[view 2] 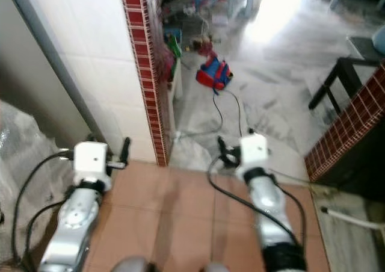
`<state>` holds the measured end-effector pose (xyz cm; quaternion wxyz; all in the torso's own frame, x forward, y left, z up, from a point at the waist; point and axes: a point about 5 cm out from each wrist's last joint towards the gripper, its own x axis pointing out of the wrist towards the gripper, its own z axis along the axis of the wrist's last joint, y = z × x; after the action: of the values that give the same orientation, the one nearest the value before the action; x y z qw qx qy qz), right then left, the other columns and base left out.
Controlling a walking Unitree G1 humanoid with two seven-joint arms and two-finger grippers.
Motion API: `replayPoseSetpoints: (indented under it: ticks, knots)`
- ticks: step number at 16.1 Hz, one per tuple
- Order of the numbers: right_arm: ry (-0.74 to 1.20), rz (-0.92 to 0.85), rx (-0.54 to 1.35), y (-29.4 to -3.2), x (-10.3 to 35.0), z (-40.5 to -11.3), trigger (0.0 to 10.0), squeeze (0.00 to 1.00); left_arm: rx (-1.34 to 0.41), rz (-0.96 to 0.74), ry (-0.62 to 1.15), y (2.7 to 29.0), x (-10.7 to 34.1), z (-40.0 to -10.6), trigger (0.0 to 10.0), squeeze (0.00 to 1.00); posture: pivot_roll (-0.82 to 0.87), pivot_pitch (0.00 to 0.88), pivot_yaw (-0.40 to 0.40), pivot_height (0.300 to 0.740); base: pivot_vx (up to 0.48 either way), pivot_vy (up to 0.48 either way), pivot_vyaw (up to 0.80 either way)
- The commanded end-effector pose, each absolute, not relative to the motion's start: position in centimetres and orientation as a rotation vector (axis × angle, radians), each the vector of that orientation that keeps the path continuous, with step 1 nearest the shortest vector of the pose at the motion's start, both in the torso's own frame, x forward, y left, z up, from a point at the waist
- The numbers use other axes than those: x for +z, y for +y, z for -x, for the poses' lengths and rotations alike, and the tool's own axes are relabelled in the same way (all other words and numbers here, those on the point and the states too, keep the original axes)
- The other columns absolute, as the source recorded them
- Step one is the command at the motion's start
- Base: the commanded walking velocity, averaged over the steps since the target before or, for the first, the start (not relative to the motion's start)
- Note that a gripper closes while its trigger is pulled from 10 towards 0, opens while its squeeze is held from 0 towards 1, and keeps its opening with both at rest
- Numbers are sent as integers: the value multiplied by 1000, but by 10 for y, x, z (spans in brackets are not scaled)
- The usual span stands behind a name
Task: Restocking fridge
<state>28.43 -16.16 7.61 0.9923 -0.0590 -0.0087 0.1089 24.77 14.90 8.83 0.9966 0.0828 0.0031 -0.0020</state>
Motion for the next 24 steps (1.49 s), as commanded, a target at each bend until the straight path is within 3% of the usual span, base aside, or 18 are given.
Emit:
replayPoseSetpoints:
  ticks: [1, 15, 20, 24]
  knots:
    - [-22, 131, 223, -162, 77, -284, 10000, 0, -9, -166, 20, 150, 86, -248, 10000, 0, 82, 65, 8, 740, 371, 0, -800]
    - [-59, 133, 197, -162, 83, -286, 10000, 0, -85, -151, 23, 141, 82, -249, 10000, 0, 79, 64, 6, 740, 384, 0, -800]
    - [-180, 176, 205, -155, 113, -280, 10000, 0, -100, -136, 5, 140, 84, -251, 10000, 0, 64, 55, 7, 740, 460, 0, -800]
    - [-222, 270, 118, -163, 126, -284, 10000, 0, -100, -123, -2, 138, 84, -253, 10000, 0, 59, 52, 1, 740, 427, 0, -800]
